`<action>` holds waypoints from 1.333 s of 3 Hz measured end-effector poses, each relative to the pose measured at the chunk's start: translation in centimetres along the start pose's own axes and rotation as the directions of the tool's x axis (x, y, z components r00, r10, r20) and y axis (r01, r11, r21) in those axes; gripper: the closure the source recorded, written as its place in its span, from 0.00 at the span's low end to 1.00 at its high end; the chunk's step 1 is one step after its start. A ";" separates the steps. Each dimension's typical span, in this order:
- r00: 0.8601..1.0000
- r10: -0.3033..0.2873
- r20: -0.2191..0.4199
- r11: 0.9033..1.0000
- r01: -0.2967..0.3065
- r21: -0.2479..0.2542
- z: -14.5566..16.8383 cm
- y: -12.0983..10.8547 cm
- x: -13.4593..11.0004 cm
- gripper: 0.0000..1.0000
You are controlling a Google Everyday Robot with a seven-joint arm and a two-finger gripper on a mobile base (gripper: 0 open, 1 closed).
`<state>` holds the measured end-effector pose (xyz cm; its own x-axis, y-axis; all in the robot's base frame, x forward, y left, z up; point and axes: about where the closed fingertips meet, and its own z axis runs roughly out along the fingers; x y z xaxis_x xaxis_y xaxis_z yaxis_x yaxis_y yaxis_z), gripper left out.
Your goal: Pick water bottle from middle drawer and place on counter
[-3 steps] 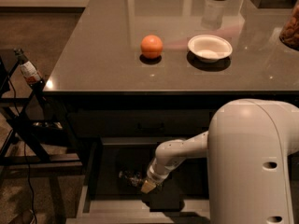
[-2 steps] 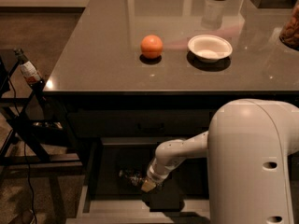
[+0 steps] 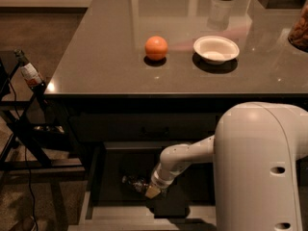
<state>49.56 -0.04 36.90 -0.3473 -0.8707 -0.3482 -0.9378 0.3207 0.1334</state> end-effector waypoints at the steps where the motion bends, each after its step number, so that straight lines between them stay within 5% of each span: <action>1: 1.000 0.000 0.000 1.000 0.000 0.000 0.0 0.0 0.0 1.00; 4: 0.999 0.000 0.049 1.000 0.000 -0.010 -5.0 1.5 0.4 1.00</action>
Offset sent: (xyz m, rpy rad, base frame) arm -0.0046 -0.0060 0.0199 0.0467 -0.0021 0.0090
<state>48.00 -1.71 41.58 -0.3472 -0.8514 -0.3933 -0.9378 0.3164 0.1429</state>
